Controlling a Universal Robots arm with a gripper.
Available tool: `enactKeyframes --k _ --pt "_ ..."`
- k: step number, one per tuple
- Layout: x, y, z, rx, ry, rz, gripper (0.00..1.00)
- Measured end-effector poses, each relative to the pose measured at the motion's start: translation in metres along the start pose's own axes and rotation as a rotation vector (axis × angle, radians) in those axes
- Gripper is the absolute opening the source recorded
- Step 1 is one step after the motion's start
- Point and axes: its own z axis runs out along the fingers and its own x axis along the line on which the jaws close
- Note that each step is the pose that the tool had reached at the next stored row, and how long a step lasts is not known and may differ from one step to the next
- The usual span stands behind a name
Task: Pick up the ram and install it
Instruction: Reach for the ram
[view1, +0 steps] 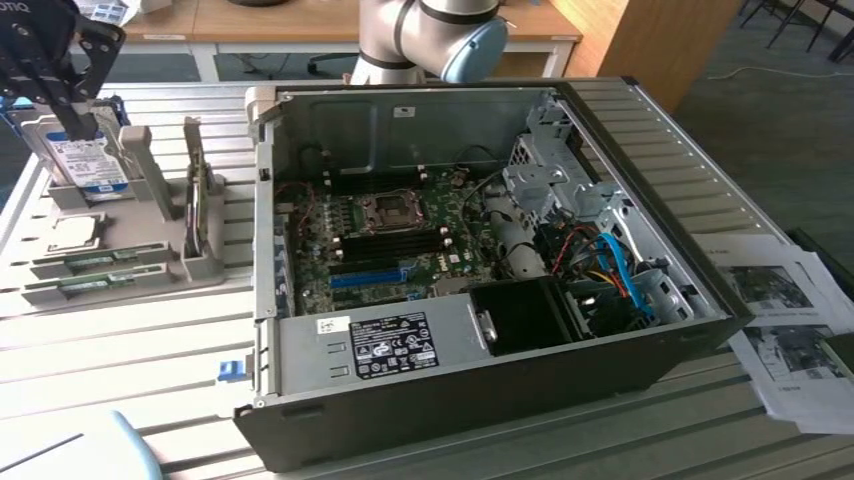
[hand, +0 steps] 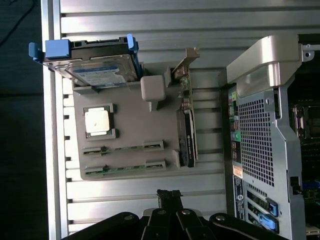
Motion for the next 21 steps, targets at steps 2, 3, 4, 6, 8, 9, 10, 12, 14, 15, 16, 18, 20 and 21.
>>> enactKeyframes --k 2,3,4,6,8,9,10,12,14,15,16,18,20,21 --pt "0.004 -0.0003 -0.0001 0.0001 0.0000 0.000 0.09" --pt "0.006 -0.0005 -0.0001 0.0000 0.0000 0.000 0.09" --pt "0.008 -0.0006 -0.0002 0.0000 0.0000 0.000 0.09" --pt "0.012 -0.0010 -0.0003 0.0000 -0.0001 0.000 0.09" --pt "0.017 -0.0013 -0.0004 0.0000 0.0000 0.000 0.09" --pt "0.019 -0.0015 -0.0005 0.0000 0.0000 0.000 0.09" --pt "0.021 -0.0016 -0.0006 0.0000 0.0001 0.000 0.09" --pt "0.025 -0.0019 -0.0006 0.0000 0.0000 0.000 0.09" --pt "0.029 -0.0022 -0.0007 0.0000 0.0000 0.000 0.09" --pt "0.031 -0.0023 -0.0008 0.0000 0.0000 0.000 0.09" --pt "0.033 -0.0025 -0.0008 0.0000 0.0000 0.000 0.09" --pt "0.037 -0.0028 -0.0009 0.0000 0.0000 0.000 0.09" --pt "0.041 -0.0030 -0.0010 0.0000 0.0000 0.000 0.09" --pt "0.041 -0.0031 -0.0010 -0.0001 -0.0001 0.000 0.09"
